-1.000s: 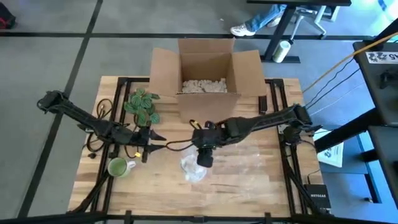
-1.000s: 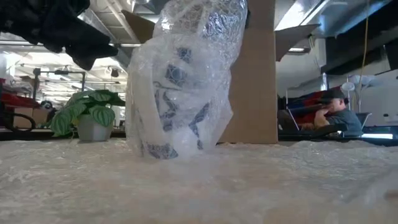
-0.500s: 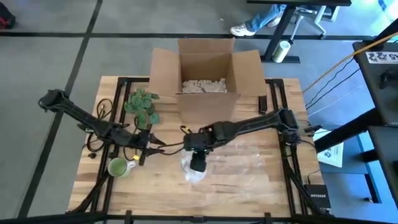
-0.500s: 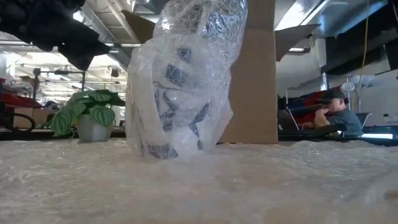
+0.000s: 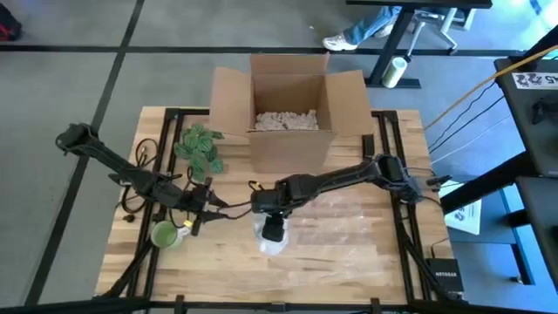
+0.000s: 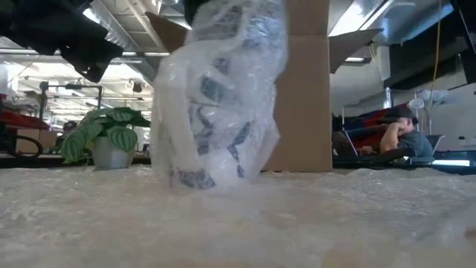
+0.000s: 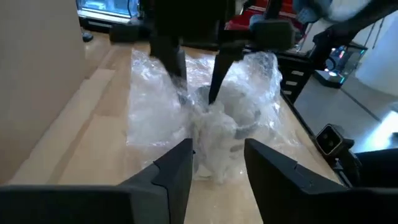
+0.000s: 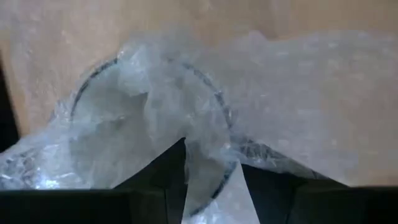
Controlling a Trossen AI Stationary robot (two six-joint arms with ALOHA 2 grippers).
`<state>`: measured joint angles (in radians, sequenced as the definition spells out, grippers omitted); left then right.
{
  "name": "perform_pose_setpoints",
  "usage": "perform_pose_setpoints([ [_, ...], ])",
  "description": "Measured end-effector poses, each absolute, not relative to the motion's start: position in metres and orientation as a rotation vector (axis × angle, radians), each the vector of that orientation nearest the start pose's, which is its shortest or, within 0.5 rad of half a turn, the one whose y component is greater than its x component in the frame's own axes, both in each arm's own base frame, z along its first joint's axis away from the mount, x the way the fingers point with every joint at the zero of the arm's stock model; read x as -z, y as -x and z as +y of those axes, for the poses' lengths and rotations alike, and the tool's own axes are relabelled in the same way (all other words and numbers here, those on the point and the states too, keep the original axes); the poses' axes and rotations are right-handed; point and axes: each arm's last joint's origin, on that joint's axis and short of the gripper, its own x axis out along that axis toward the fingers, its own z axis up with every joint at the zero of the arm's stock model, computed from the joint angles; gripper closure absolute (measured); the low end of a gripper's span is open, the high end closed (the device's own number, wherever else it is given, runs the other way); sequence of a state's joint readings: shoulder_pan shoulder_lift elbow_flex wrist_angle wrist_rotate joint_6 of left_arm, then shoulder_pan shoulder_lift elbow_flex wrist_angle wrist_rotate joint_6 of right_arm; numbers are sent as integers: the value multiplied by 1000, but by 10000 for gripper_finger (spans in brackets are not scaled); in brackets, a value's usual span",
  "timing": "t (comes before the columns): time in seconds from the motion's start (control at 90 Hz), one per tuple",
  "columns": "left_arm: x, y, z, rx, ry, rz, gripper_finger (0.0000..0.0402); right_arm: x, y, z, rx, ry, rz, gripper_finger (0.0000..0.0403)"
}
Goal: Wrap mug
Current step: Put the wrapped blue patterned mug into the box
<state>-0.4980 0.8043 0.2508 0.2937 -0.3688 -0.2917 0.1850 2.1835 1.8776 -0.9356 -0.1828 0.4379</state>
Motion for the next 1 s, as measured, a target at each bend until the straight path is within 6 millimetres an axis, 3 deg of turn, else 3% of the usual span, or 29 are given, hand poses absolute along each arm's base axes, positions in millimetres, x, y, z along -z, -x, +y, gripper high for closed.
perform_pose_setpoints([
  [0.167, -192, -153, -71, 93, 178, 252, 273, -204, -450, 90, -66, -374, 1298, 296],
  [0.389, -191, -153, -71, 92, 176, 256, 273, -203, -450, 90, -80, -313, 1288, 389],
  [0.644, -189, -152, -71, 88, 177, 274, 273, -214, -452, 91, -69, -301, 1278, 396],
  [1.0, -188, -152, -71, 86, 172, 287, 273, -263, -449, 88, 14, -228, 1256, 398],
])
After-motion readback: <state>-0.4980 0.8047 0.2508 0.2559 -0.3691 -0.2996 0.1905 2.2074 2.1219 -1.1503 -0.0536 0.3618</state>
